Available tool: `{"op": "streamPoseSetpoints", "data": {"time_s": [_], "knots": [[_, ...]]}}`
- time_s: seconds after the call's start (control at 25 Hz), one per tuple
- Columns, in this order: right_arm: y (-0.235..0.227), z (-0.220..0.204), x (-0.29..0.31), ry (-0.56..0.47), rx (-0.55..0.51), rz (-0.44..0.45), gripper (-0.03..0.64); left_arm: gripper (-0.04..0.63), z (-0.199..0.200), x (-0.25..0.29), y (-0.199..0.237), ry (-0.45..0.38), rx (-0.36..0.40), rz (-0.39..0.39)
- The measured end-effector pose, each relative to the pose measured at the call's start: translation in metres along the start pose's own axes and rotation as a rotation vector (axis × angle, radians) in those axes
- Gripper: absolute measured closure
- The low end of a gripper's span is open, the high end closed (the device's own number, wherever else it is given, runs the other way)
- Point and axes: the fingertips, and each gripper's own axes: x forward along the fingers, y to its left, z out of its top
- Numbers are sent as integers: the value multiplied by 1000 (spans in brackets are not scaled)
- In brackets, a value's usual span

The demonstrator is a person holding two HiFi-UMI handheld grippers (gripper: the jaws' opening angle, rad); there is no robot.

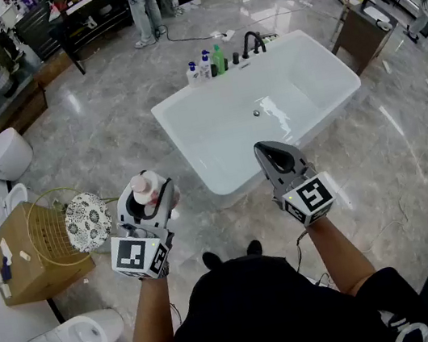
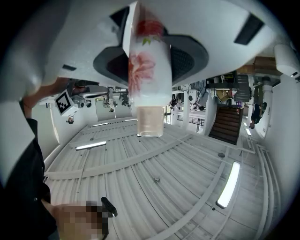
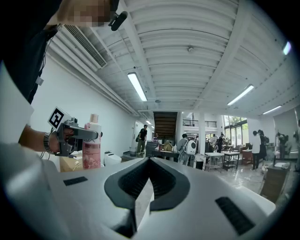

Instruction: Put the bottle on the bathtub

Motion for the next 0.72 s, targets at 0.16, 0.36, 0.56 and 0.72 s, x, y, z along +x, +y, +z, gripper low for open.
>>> {"op": "streamPoseSetpoints", "data": {"time_s": [0.16,0.36,0.56,0.72], "knots": [[2,1,1,-6,8,-7,604,377,-2,-2,2,4,18,15],[5,2,8,-19,29,-25,604,377,-6,0,7,1,24,27],[6,11,14,-35,33,-62,604,377,-5,1,13,2,18,58],[9,12,21,-46,42,-107,604,377,-7,-4,27,0,9,80]]}}
